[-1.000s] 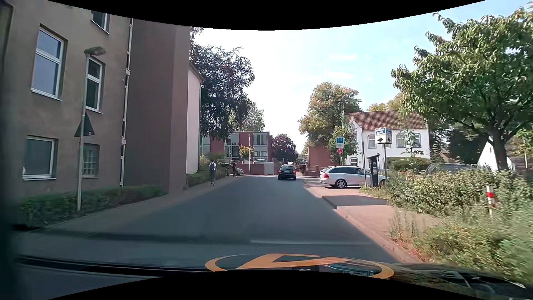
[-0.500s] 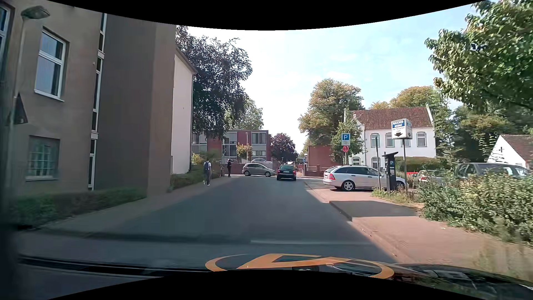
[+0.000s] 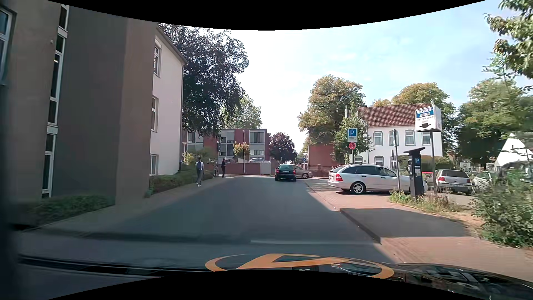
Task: Follow the waypoints while adhering to traffic rules and regulations
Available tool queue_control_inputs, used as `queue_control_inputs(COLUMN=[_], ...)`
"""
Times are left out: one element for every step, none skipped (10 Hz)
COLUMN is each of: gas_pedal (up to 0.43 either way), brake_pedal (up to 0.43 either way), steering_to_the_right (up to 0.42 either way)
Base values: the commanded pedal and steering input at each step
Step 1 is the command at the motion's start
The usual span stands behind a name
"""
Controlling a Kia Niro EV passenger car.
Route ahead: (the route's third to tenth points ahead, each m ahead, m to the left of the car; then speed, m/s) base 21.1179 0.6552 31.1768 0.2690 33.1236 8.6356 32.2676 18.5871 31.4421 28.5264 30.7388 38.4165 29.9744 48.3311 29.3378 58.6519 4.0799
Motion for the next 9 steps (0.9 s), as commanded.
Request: queue_control_inputs(gas_pedal=[0.039,0.039,0.039,0.039,0.039,0.039,0.039,0.039,0.039], brake_pedal=[0.000,0.000,0.000,0.000,0.000,0.000,0.000,0.000,0.000], steering_to_the_right=[0.006,0.004,0.000,-0.002,-0.002,-0.002,-0.004,-0.006,-0.009])
